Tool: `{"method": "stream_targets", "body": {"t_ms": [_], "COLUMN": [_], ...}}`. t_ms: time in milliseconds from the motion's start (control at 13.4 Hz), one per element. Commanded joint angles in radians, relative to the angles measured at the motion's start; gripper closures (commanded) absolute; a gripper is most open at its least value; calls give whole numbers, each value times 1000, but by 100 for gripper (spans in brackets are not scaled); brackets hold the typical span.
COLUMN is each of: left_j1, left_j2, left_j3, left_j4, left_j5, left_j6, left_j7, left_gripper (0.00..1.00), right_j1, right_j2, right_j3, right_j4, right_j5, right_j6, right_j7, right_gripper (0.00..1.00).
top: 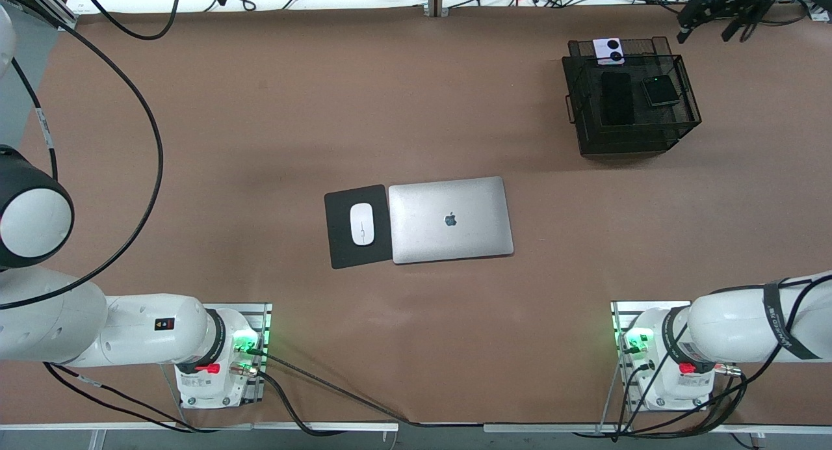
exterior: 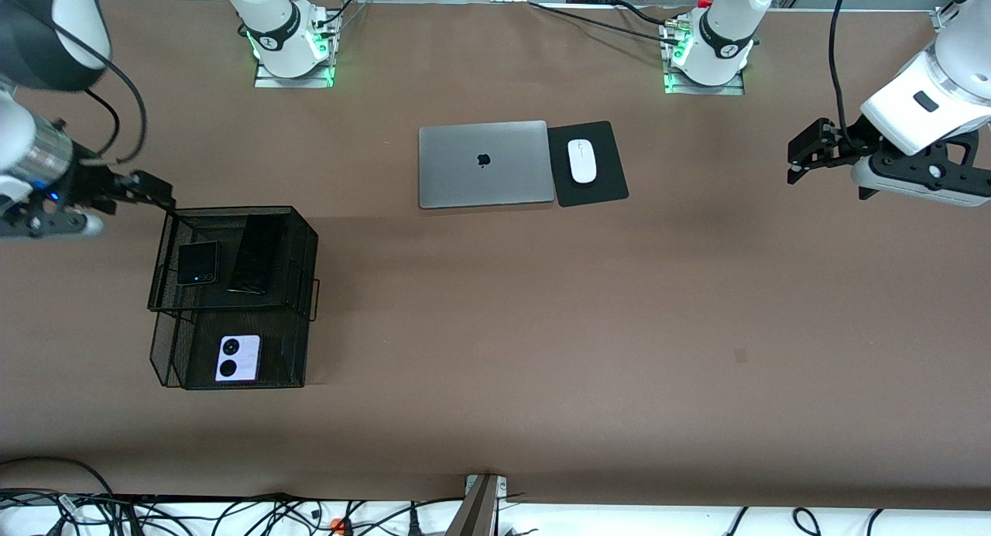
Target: Place phones with both arms
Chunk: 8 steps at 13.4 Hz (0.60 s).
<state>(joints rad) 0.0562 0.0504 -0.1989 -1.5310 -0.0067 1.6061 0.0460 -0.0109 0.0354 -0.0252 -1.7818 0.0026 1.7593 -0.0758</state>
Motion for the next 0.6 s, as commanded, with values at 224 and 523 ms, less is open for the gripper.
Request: {"method": "stream_targets", "body": {"t_ms": [224, 523], "left_j1": [-47, -47], "left_j2": [-17, -21], "left_j3": [88, 87], "left_j4": [-31, -29], "left_j5": [21, 25], "left_j6": [-8, -11], "left_j7": [-8, -6], "left_gripper": [0, 0], "right_j1": [-27, -20], "right_j2": [-48, -20], "right_j3": [8, 8], "right_j4": [85, 139], "right_j5": [-49, -70], "right_j6": [-155, -193], "right_j7": [-4, 10], "right_gripper": [0, 0]}}
